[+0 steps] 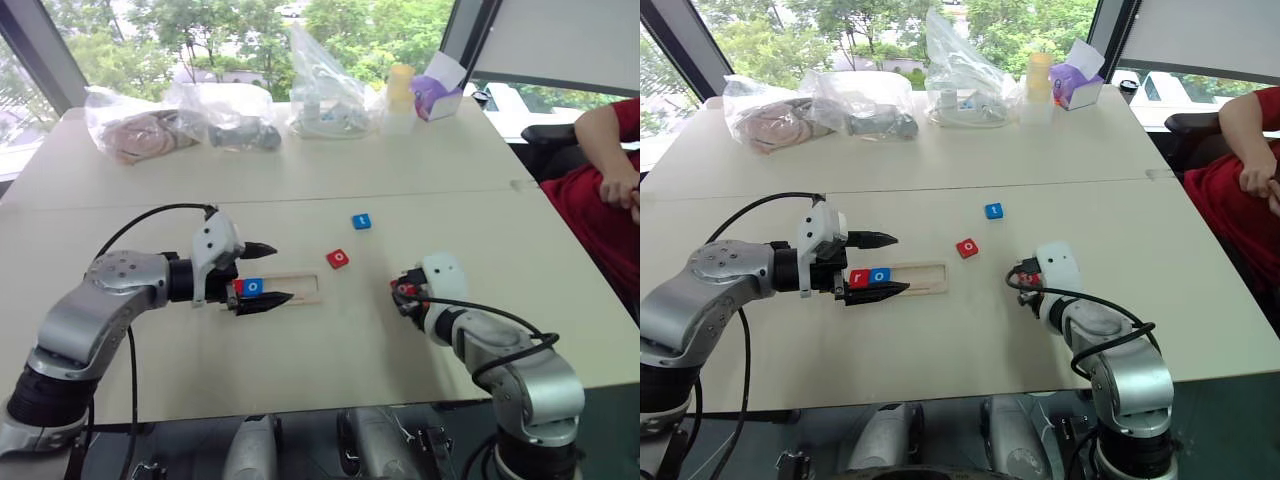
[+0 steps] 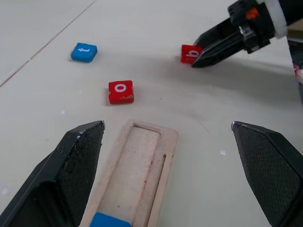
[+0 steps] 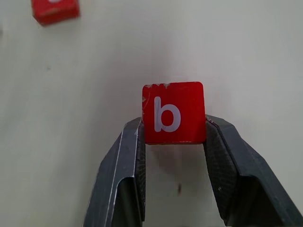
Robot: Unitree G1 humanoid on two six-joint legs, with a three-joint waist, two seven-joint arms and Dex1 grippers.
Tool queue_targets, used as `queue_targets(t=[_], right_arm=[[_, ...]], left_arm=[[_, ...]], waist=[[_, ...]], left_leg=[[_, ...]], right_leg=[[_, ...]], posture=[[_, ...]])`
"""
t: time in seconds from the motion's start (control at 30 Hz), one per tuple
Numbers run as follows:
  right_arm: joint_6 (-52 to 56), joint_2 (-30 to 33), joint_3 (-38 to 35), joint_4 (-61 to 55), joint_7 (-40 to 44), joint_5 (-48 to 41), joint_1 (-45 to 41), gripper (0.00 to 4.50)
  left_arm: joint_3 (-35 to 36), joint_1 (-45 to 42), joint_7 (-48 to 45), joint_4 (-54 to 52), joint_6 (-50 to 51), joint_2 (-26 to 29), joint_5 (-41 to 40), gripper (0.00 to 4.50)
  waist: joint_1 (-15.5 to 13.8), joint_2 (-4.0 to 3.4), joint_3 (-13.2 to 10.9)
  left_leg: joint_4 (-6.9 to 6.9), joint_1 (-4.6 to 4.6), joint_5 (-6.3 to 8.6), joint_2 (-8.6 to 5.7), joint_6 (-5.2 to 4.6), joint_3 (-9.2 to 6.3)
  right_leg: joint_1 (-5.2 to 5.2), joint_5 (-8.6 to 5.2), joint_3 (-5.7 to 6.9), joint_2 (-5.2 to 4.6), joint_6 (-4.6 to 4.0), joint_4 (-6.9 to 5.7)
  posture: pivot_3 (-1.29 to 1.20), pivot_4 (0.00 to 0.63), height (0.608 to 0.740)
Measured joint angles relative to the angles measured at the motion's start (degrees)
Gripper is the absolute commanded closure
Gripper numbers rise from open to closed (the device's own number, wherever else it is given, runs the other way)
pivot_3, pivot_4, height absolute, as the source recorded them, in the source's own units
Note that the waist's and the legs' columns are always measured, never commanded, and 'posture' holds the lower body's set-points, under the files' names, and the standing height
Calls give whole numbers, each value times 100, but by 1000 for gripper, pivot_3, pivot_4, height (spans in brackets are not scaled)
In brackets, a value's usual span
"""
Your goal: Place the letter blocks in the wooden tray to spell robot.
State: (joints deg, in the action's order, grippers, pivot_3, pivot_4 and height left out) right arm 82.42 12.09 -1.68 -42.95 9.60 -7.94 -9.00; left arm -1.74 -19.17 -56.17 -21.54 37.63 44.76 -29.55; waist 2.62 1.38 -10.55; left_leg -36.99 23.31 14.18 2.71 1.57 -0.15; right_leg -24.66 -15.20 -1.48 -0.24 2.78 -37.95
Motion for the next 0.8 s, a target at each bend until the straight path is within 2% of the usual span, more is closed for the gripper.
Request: queue_targets(t=[0.07, 0.27, 0.3, 0.4, 0.5, 0.57, 0.67, 0.73, 0.8], right_arm=[[-75, -80, -11, 7, -151, 55, -3, 3349], [-143, -294, 15, 59, -412, 97, 21, 292], [-124, -293, 35, 51, -431, 95, 22, 53], [-16, -229, 21, -5, -379, 44, -71, 53], [90, 420, -172, -375, 136, -264, -447, 53], [-138, 1025, -355, -521, 759, -596, -559, 53], [-1699, 2544, -695, -143, 2784, -1299, -196, 53], [-2729, 2950, -993, 547, 3833, -1568, 25, 53], [-3917, 3312, -967, 1561, 4590, -1482, 139, 53]], left_arm=[[-73, -10, -14, 98, -75, 0, 59, 0], [-98, -10, -117, 247, -184, 18, 157, 0], [-98, -10, -126, 262, -196, 30, 163, 0], [-98, -5, -173, 298, -218, 76, 188, 0], [-92, -4, -326, 423, -293, 243, 224, 0], [-77, -19, -434, 527, -313, 364, 239, 0], [107, -198, -756, 641, -125, 598, -29, 0], [288, -321, -987, 651, 11, 847, -228, 0], [353, -374, -1208, 636, 71, 1097, -326, 0]], waist=[[-8, 1, 0], [-16, 1, 0], [-16, 1, 0], [-12, 0, 0], [-11, -3, -3], [-18, -1, -2], [-65, 6, -18], [-58, 10, -19], [-25, 8, -20]], left_leg=[[-1, 3, 0, 0, 0, 1], [3, 9, 0, -1, 0, 0], [4, 9, 0, -1, 0, -1], [2, 8, 0, -1, 0, 0], [1, 8, 0, -2, 0, 1], [2, 7, 0, -3, 0, -2], [3, 10, 3, -7, -4, -4], [4, 8, 7, -5, -12, -3], [2, 6, 8, -8, -13, 10]], right_leg=[[0, -1, 0, -1, 1, 1], [-1, 5, 0, -2, -2, 1], [-2, 4, 0, -2, -2, 2], [-2, 2, 0, -3, -2, 2], [-2, -9, 0, -4, 13, 2], [1, -10, 2, -4, 13, 5], [9, -15, 11, -8, 20, 22], [21, -14, 12, -4, 20, 40], [22, -13, 4, -10, 21, 43]], posture=[[0, 150, 740], [0, 150, 740], [0, 150, 740], [0, 150, 740], [0, 150, 740], [0, 150, 740], [0, 150, 740], [0, 150, 740], [0, 150, 740]])
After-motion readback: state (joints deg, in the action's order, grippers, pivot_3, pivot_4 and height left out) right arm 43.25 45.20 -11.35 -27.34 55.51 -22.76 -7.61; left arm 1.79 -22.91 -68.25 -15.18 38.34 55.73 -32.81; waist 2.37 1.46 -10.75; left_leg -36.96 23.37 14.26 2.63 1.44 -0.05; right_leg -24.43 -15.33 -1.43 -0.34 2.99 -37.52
